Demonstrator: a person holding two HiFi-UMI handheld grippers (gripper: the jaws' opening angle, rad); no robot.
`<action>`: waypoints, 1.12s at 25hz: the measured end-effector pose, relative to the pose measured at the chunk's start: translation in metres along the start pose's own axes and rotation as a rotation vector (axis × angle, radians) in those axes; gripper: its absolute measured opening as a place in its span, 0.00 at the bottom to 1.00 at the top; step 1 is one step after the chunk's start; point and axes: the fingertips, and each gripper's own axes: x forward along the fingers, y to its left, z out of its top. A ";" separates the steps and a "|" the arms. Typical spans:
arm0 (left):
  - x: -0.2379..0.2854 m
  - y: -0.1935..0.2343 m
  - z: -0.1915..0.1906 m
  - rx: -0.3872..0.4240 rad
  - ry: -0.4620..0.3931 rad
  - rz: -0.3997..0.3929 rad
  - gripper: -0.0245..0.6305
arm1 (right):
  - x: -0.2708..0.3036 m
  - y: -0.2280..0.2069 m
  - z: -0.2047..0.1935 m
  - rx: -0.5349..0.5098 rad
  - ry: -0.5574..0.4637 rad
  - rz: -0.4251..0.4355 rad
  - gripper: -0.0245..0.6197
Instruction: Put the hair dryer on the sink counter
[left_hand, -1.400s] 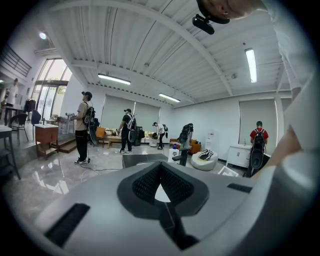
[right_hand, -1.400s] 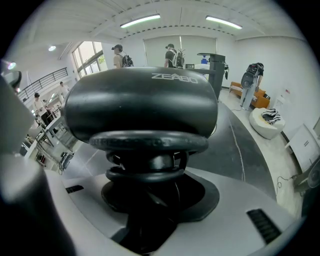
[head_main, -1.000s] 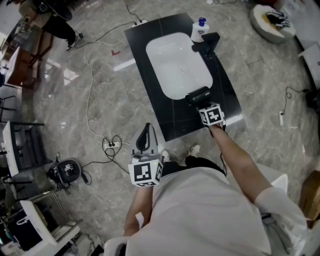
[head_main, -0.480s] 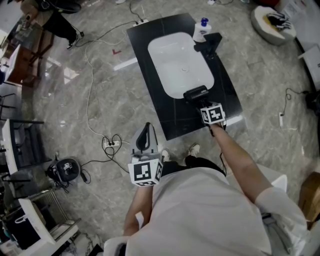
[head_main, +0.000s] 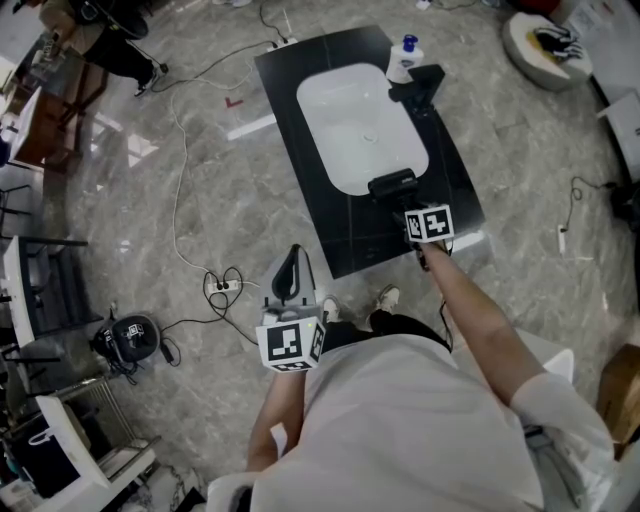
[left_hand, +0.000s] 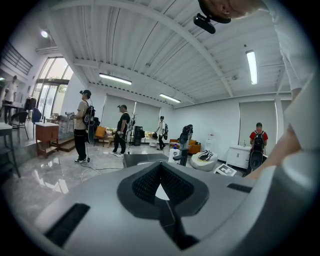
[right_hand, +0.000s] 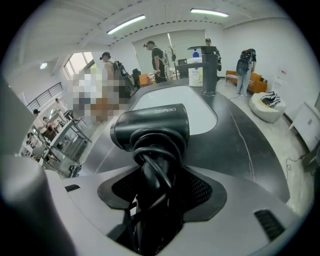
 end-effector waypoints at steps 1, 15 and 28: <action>0.000 0.000 0.000 0.000 0.000 -0.002 0.04 | -0.001 0.001 0.000 0.025 -0.004 0.010 0.43; -0.001 -0.005 -0.003 0.001 -0.004 -0.045 0.04 | -0.006 0.004 -0.017 0.051 0.041 0.010 0.42; -0.001 -0.004 0.001 -0.005 -0.020 -0.085 0.04 | -0.017 0.001 -0.029 0.081 0.032 -0.016 0.43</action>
